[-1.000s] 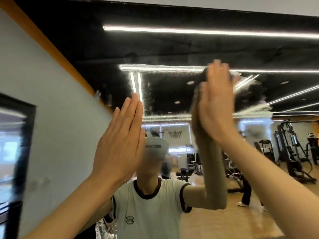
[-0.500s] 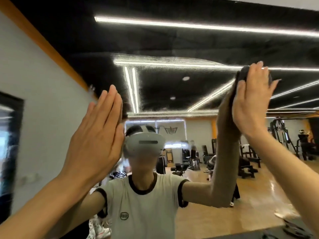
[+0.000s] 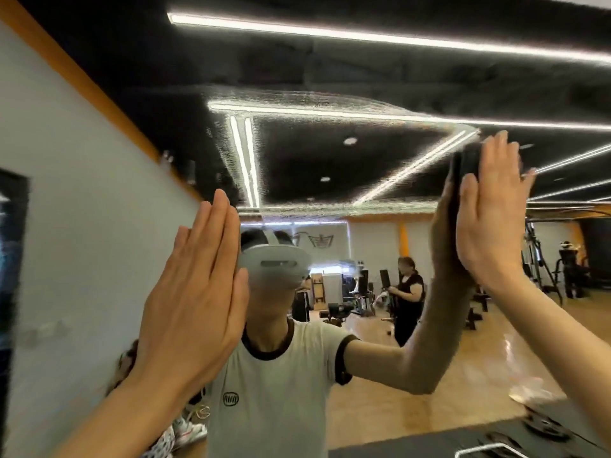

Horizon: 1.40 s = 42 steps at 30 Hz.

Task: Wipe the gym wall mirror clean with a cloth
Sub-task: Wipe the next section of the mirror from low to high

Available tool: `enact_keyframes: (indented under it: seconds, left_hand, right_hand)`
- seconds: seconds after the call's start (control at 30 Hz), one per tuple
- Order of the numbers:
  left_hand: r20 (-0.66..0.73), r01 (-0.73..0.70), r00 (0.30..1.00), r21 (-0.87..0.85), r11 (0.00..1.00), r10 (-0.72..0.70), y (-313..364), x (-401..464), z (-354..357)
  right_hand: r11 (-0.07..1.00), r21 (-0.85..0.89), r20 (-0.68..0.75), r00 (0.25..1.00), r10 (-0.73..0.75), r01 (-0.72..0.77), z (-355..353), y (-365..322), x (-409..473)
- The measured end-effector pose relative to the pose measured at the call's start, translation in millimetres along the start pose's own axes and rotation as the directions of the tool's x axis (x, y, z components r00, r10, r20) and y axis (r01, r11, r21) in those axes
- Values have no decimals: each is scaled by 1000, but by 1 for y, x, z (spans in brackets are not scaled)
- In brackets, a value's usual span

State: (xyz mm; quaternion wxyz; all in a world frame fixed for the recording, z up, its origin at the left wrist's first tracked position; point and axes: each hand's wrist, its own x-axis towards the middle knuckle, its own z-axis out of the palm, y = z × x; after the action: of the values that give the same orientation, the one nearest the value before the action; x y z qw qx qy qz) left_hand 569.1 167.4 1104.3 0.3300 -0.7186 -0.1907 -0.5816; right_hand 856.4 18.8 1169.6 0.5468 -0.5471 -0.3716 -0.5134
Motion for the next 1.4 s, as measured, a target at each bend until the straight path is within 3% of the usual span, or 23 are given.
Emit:
enact_keyframes:
  seconds: [0.1, 0.2, 0.3, 0.37, 0.43, 0.5, 0.57, 0.67, 0.8, 0.93, 1.1, 1.2, 1.27, 1.33, 1.4]
  left_hand:
    - [-1, -10, 1000, 14, 1000, 10, 1, 0, 1]
    - [-16, -9, 1000, 10, 1000, 10, 1, -1, 1]
    - [-20, 0, 1000, 3, 1000, 0, 3, 0, 0]
    - [-16, 11, 1000, -3, 1000, -11, 3, 0, -1]
    - [-7, 15, 1000, -1, 1000, -15, 3, 0, -1]
    - [4, 16, 1000, 11, 1000, -16, 2, -1, -1]
    - [6, 13, 1000, 21, 1000, -13, 2, -2, -1]
    - [-2, 10, 1000, 21, 1000, -9, 3, -2, -1]
    - [-17, 8, 1000, 13, 1000, -8, 4, -2, -1]
    - [1, 23, 1000, 8, 1000, -23, 4, -2, -2]
    - [3, 14, 1000, 9, 1000, -14, 4, -2, -1]
    - [0, 13, 1000, -3, 1000, -13, 4, -3, -1]
    - [-10, 16, 1000, -14, 1000, -16, 4, -3, -1]
    - [-10, 16, 1000, -25, 1000, -16, 4, -4, -1]
    - [-4, 16, 1000, -33, 999, -16, 3, -3, -2]
  right_hand:
    - [999, 17, -71, 997, 36, -35, 14, -34, -11]
    - [964, 69, -10, 967, -256, 256, 39, -100, -46]
    - [843, 115, 101, 838, -536, 525, 41, -109, -62]
    - [869, 105, 151, 856, -495, 484, 28, -73, -48]
    - [942, 62, 161, 928, -337, 331, 10, -25, -32]
    - [983, 18, 140, 973, -183, 182, -3, 10, -22]
    - [992, 0, 99, 987, -126, 126, -1, 14, -22]
    - [971, 39, 117, 964, -238, 235, 2, 1, -50]
    - [872, 4, 240, 846, -477, 490, -18, 28, -130]
    - [819, 25, 331, 768, -548, 573, -29, 39, -123]
    - [933, 23, 182, 917, -356, 358, 4, -9, -6]
    - [942, 11, 174, 927, -332, 335, 6, -13, -33]
    - [899, 14, 236, 872, -428, 438, -6, 0, -95]
    - [798, -10, 319, 759, -568, 602, -21, 22, -152]
    - [702, -7, 375, 652, -659, 713, -29, 37, -154]
